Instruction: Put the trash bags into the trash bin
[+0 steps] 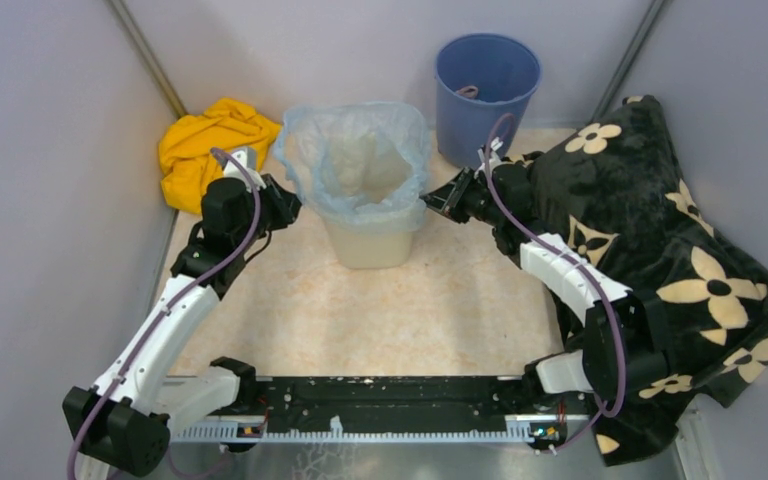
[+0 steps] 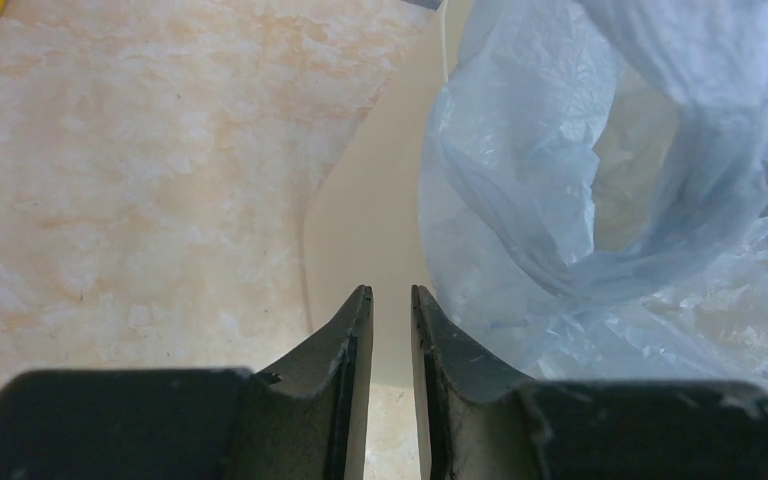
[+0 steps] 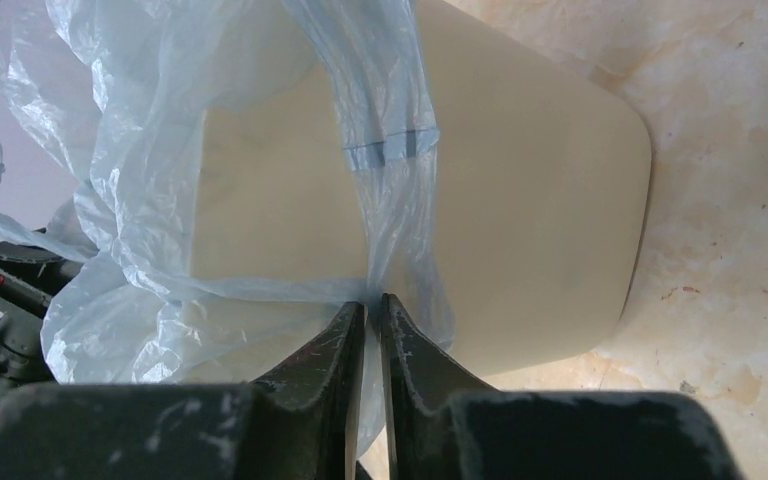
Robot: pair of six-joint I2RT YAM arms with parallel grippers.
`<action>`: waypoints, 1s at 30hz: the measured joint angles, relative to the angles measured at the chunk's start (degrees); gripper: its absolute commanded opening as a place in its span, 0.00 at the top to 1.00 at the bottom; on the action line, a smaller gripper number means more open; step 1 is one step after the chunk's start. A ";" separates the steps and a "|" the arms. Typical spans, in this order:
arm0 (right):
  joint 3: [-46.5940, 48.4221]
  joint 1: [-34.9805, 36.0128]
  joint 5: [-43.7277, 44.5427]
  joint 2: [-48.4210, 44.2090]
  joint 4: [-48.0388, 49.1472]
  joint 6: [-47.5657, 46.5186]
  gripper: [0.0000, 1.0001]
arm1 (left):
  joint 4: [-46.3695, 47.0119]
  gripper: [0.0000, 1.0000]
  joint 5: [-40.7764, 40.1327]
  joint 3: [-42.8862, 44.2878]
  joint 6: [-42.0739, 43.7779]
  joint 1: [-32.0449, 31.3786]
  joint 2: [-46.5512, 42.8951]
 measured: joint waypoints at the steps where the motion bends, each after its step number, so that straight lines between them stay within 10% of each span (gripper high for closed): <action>1: 0.00 0.04 0.02 0.00 0.00 -0.15 0.92 | -0.02 0.74 -0.13 -0.09 -0.04 0.00 -0.33; 9: 0.02 0.87 1.22 1.07 -0.70 -1.01 0.91 | -0.11 0.73 -0.61 -1.77 -0.55 0.00 -0.07; 17: 1.29 1.05 1.60 1.07 -2.51 -2.34 0.91 | -4.42 0.30 -3.72 -1.92 -0.85 0.00 -6.29; 30: 1.95 1.51 2.21 1.07 -3.48 -3.02 0.91 | -5.84 0.18 -4.90 4.57 -1.11 0.00 -11.89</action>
